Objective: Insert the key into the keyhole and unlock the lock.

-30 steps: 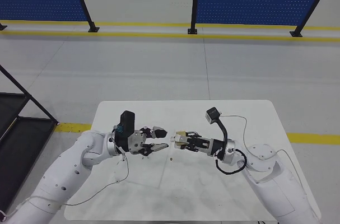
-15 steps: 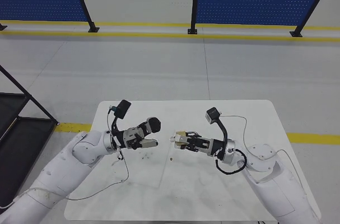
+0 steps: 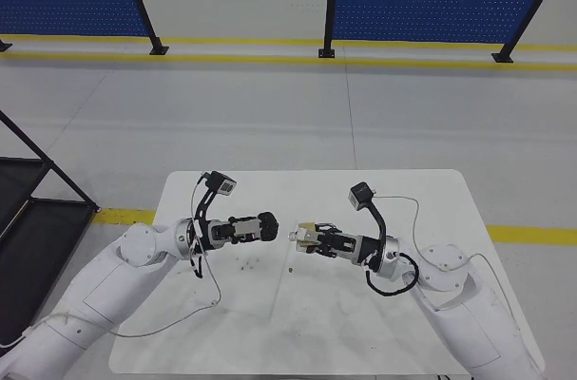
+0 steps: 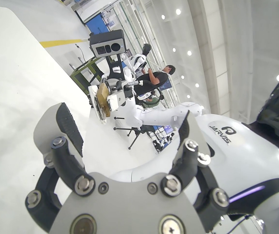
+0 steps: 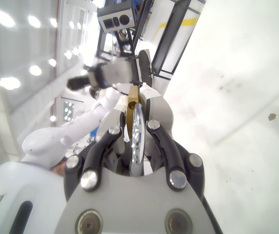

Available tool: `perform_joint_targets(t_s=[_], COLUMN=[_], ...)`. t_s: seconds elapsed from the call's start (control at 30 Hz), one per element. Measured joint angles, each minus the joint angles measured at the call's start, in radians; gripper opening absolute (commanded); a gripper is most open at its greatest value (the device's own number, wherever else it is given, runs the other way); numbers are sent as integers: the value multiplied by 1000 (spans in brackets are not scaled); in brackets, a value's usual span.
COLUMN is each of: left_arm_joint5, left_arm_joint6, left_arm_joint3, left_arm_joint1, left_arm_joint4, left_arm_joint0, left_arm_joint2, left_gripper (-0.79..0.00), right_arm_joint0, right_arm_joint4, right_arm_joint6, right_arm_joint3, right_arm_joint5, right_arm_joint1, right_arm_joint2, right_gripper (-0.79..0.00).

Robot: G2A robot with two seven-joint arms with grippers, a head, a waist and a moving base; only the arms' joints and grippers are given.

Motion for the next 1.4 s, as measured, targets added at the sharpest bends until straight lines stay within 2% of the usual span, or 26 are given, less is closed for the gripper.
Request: perform_joint_targets(t_s=[0.13, 0.27, 0.37, 0.5, 0.53, 0.57, 0.6, 0.63, 0.77, 0.87, 1.4], left_arm_joint5=[3, 64, 114, 133, 136, 136, 137, 139, 146, 154, 186], left_arm_joint6=[2, 26, 2, 1, -1, -2, -2, -3, -7, -3, -21], left_arm_joint3=[-1, -18, -13, -2, 0, 2, 3, 4, 6, 10, 27], left_arm_joint1=[0, -8, -14, -24, -27, -30, -32, -35, -43, -48, -77], left_arm_joint4=[1, 6, -22, -21, -24, -24, -23, -22, -21, -15, -1], left_arm_joint0=[1, 10, 10, 8, 7, 7, 7, 6, 5, 5, 4], left_arm_joint2=[0, 9, 16, 24, 27, 28, 28, 29, 28, 25, 22], left_gripper=[0, 0, 0, 0, -65, -231, -308, -474, -613, -634, -603], right_arm_joint0=[0, 0, 0, 0, 0, 0, 0, 0, 0, 0, 0], right_arm_joint4=[0, 0, 0, 0, 0, 0, 0, 0, 0, 0, 0], right_arm_joint6=[0, 0, 0, 0, 0, 0, 0, 0, 0, 0, 0], right_arm_joint3=[0, 0, 0, 0, 0, 0, 0, 0, 0, 0, 0], right_arm_joint5=[0, 0, 0, 0, 0, 0, 0, 0, 0, 0, 0], right_arm_joint1=[0, 0, 0, 0, 0, 0, 0, 0, 0, 0, 0], right_arm_joint2=[0, 0, 0, 0, 0, 0, 0, 0, 0, 0, 0], right_gripper=[-785, -785, -785, -785, -785, -785, -785, -785, -785, -785, -785])
